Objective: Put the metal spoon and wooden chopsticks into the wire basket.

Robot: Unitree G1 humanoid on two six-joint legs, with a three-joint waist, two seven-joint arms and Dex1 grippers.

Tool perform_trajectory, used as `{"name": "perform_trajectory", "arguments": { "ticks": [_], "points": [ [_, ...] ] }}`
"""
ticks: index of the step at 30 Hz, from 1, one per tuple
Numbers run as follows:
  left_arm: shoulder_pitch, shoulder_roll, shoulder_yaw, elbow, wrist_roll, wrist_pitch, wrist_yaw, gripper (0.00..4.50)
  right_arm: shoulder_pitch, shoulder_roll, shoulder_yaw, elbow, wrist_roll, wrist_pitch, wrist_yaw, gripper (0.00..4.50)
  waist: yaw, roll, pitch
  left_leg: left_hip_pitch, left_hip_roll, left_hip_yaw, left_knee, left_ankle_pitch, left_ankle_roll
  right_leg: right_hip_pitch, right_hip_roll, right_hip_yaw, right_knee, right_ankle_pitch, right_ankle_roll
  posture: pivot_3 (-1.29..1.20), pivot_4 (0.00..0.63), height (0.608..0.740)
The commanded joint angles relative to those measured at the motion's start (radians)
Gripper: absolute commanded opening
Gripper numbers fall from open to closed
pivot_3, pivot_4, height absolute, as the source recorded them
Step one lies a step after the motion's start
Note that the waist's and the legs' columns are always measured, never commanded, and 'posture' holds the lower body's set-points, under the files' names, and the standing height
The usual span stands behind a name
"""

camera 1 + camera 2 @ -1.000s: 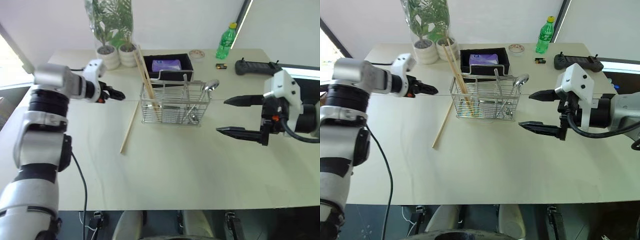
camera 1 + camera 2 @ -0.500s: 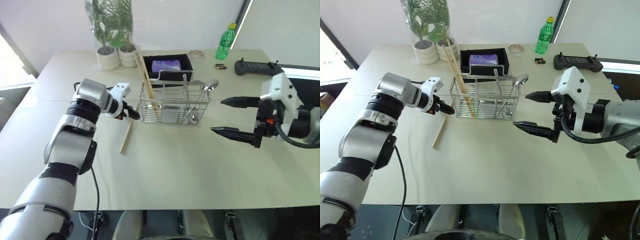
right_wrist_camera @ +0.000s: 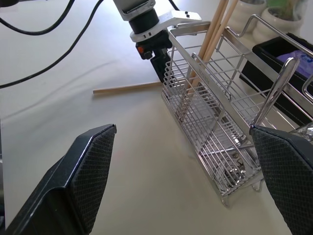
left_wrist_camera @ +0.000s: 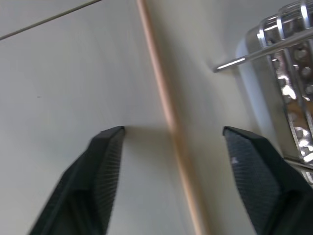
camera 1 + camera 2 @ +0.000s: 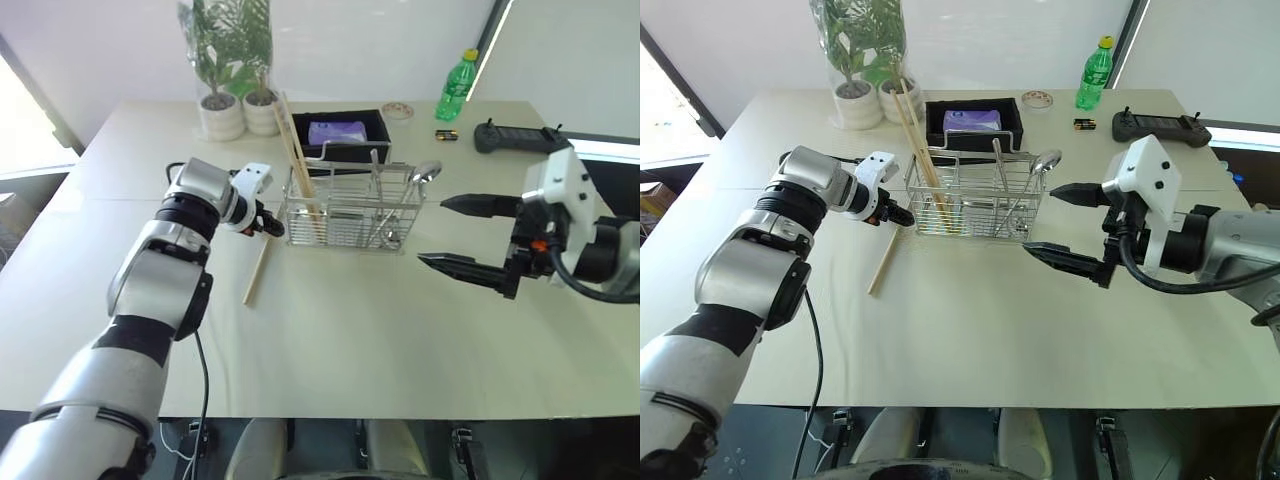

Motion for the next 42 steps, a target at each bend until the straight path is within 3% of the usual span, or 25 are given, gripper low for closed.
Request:
{"name": "perform_trajectory", "arguments": {
  "ticks": [1, 4, 17, 22, 26, 30, 33, 36, 42],
  "points": [
    [0.000, -0.014, 0.018, 0.035, 0.015, -0.001, -0.011, 1.64, -0.013, -0.002, -0.051, -0.015, 0.026, -0.005, -0.016, 4.50, 0.003, 0.000, 0.000, 0.000, 0.000, 0.000, 0.000, 0.000, 0.000, 0.000, 0.000, 0.000, 0.000, 0.000, 0.000, 0.00, 0.150, 0.714],
    [0.002, -0.013, 0.027, 0.040, 0.025, 0.000, -0.014, 0.05, -0.017, -0.005, -0.051, -0.011, 0.033, -0.004, -0.022, 4.50, 0.006, 0.000, 0.000, 0.000, 0.000, 0.000, 0.000, 0.000, 0.000, 0.000, 0.000, 0.000, 0.000, 0.000, 0.000, 0.00, 0.150, 0.714],
    [0.012, 0.024, 0.096, 0.033, 0.026, 0.040, 0.013, 0.01, -0.044, -0.022, -0.024, 0.012, 0.037, -0.007, -0.017, 4.50, 0.002, 0.000, 0.000, 0.000, 0.000, 0.000, 0.000, 0.000, 0.000, 0.000, 0.000, 0.000, 0.000, 0.000, 0.000, 0.00, 0.150, 0.714],
    [0.009, 0.098, 0.163, -0.011, 0.010, 0.050, 0.053, 0.01, -0.072, -0.042, -0.004, 0.036, 0.024, -0.013, 0.012, 4.50, -0.019, -0.001, 0.000, -0.001, 0.000, 0.000, -0.001, 0.000, 0.000, -0.001, 0.000, 0.000, 0.000, 0.000, 0.000, 0.00, 0.150, 0.714],
    [0.035, 0.189, 0.219, -0.106, 0.014, -0.018, 0.134, 0.01, -0.106, -0.056, 0.020, 0.064, 0.014, -0.016, 0.034, 4.50, -0.024, -0.001, 0.001, -0.001, 0.001, 0.000, -0.002, 0.000, 0.000, -0.003, 0.001, 0.000, 0.002, 0.000, 0.000, 0.00, 0.150, 0.714],
    [0.067, 0.224, 0.376, -0.290, -0.056, -0.212, 0.236, 0.01, -0.133, -0.064, 0.042, 0.083, 0.000, -0.017, 0.056, 4.50, -0.016, -0.002, 0.001, -0.001, 0.001, 0.000, -0.002, 0.000, 0.000, -0.003, 0.000, 0.000, 0.001, 0.000, 0.000, 0.00, 0.150, 0.714],
    [0.058, 0.179, 0.567, -0.461, -0.205, -0.295, 0.285, 0.01, -0.150, -0.069, 0.060, 0.096, -0.017, -0.020, 0.078, 4.50, 0.002, -0.002, 0.001, -0.003, 0.002, -0.001, -0.001, 0.000, -0.001, -0.004, -0.002, 0.000, 0.000, 0.000, 0.000, 0.00, 0.150, 0.714],
    [0.065, 0.116, 0.682, -0.610, -0.324, -0.372, 0.314, 0.01, -0.172, -0.066, 0.077, 0.104, -0.024, -0.014, 0.088, 4.50, 0.008, -0.002, 0.001, -0.003, 0.001, 0.000, 0.000, 0.000, -0.001, -0.002, -0.004, 0.000, -0.002, 0.001, 0.000, 0.00, 0.150, 0.714],
    [0.076, -0.020, 0.711, -0.838, -0.482, -0.383, 0.362, 0.01, -0.199, -0.055, 0.092, 0.104, -0.016, 0.007, 0.083, 4.50, 0.006, -0.002, 0.001, -0.002, -0.001, 0.001, 0.000, 0.000, -0.001, -0.002, -0.003, 0.000, -0.001, 0.001, 0.001, 0.00, 0.150, 0.714]
  ]
}}
